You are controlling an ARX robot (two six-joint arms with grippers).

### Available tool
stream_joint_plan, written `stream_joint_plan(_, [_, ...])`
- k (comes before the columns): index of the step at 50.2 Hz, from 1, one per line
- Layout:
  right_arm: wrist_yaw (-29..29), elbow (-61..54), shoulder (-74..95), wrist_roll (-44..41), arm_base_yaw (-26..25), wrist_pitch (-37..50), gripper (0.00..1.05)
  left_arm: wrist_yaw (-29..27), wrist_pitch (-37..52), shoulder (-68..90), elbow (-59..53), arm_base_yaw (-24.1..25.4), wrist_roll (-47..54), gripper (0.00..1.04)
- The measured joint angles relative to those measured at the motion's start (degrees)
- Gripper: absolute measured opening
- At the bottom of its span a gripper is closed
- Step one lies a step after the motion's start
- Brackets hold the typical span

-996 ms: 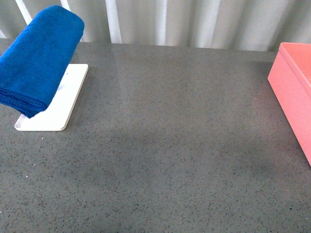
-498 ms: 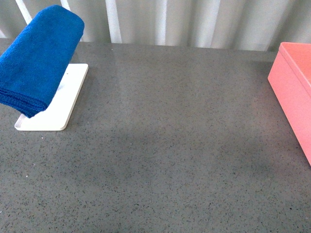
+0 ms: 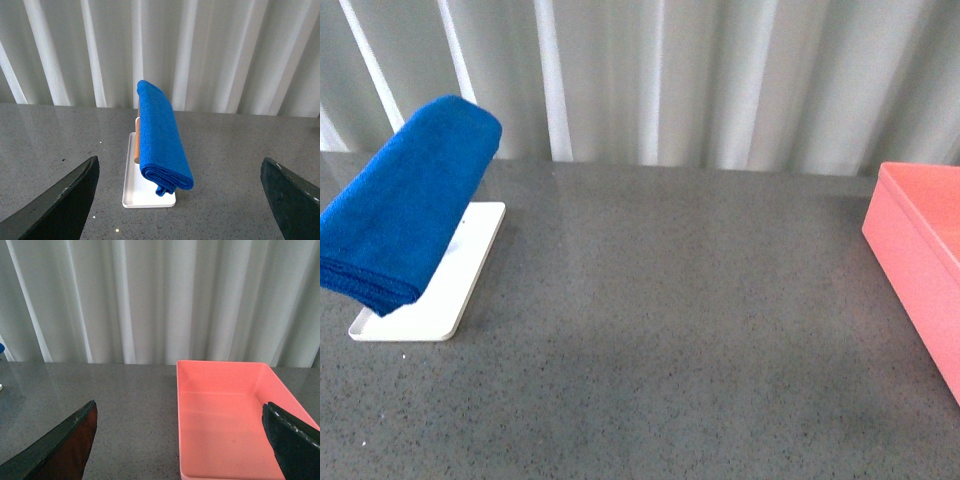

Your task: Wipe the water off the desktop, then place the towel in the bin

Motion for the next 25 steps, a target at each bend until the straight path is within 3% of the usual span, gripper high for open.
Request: stream_joint_plan(25, [0.00, 0.00, 0.00, 0.00, 0.00, 0.00, 0.98, 0.00, 0.00, 0.00, 0.00, 0.00, 0.00, 0.98])
